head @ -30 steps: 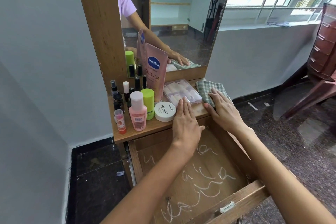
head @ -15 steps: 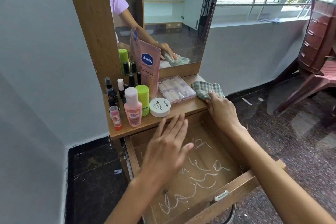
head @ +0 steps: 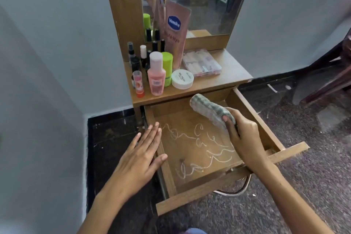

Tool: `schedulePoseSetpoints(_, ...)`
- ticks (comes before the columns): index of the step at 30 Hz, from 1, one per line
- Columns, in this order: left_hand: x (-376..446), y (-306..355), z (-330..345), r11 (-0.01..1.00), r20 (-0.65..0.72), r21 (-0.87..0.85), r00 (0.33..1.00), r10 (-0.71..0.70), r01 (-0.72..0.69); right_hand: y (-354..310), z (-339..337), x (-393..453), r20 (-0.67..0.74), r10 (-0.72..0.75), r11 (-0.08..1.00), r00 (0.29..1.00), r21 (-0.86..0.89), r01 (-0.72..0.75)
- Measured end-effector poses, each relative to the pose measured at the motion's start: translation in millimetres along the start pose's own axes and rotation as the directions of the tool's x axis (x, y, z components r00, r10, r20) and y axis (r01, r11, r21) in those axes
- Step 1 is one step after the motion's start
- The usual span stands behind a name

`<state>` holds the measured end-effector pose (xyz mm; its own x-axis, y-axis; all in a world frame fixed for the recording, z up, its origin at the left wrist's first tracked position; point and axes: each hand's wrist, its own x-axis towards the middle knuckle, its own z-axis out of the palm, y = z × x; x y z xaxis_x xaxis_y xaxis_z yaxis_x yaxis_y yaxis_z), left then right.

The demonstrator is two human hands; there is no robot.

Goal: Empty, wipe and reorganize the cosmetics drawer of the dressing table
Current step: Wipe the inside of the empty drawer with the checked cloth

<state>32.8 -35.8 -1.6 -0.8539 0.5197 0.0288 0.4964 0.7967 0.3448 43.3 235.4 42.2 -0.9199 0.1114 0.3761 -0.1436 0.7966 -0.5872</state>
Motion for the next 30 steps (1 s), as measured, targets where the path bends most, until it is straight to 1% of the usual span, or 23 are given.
schedulePoseSetpoints(7, -9, 11, -2, 1.0, 0.002, 0.001, 1.0, -0.015, 0.015, 7, -3, -2, 0.103, -0.09, 0.993, 0.991, -0.071, 0.098)
schedulePoseSetpoints(10, -9, 12, -3, 1.0, 0.005, 0.015, 1.0, -0.026, 0.026, 8, -3, 11, 0.207, -0.147, 0.968, 0.967, -0.172, 0.184)
schedulePoseSetpoints(12, -8, 12, -3, 0.999, 0.009, 0.024, 1.0, -0.025, 0.025, 7, 2, 24, 0.305, -0.147, 0.912, 0.941, -0.325, 0.248)
schedulePoseSetpoints(14, -8, 12, -3, 0.999, 0.01, 0.037, 1.0, -0.026, 0.026, 3, 11, 37, 0.439, -0.087, 0.798, 0.894, -0.507, 0.327)
schedulePoseSetpoints(15, -7, 12, -4, 0.999, 0.013, 0.046, 1.0, -0.029, 0.028, 1, 16, 41, 0.506, -0.058, 0.738, 0.86, -0.559, 0.378)
schedulePoseSetpoints(16, -8, 12, -4, 0.998, 0.016, 0.052, 0.999, -0.031, 0.03, 1, 21, 43, 0.564, -0.029, 0.705, 0.825, -0.574, 0.417)
schedulePoseSetpoints(17, -7, 12, -5, 0.998, 0.02, 0.055, 0.999, -0.032, 0.031, 3, 26, 44, 0.613, 0.009, 0.708, 0.79, -0.562, 0.428)
schedulePoseSetpoints(20, -6, 10, -8, 0.997, 0.026, 0.066, 0.999, -0.027, 0.026, 15, 39, 42, 0.746, 0.158, 0.797, 0.647, -0.483, 0.362)
schedulePoseSetpoints(22, -4, 9, -11, 0.998, 0.019, 0.059, 1.0, -0.017, 0.015, 22, 48, 41, 0.784, 0.197, 0.851, 0.589, -0.435, 0.295)
schedulePoseSetpoints(24, -4, 8, -12, 0.998, 0.03, 0.054, 0.999, -0.013, 0.011, 26, 57, 40, 0.798, 0.215, 0.894, 0.563, -0.393, 0.216)
schedulePoseSetpoints(25, -3, 8, -13, 0.999, 0.033, 0.052, 0.999, -0.012, 0.011, 28, 61, 38, 0.804, 0.214, 0.901, 0.554, -0.382, 0.206)
schedulePoseSetpoints(27, -2, 8, -13, 0.999, 0.023, 0.041, 1.0, -0.012, 0.011, 34, 67, 34, 0.817, 0.186, 0.895, 0.545, -0.37, 0.249)
schedulePoseSetpoints(30, -2, 7, -13, 0.999, 0.033, 0.037, 0.999, -0.015, 0.014, 40, 68, 32, 0.85, 0.078, 0.9, 0.522, -0.285, 0.329)
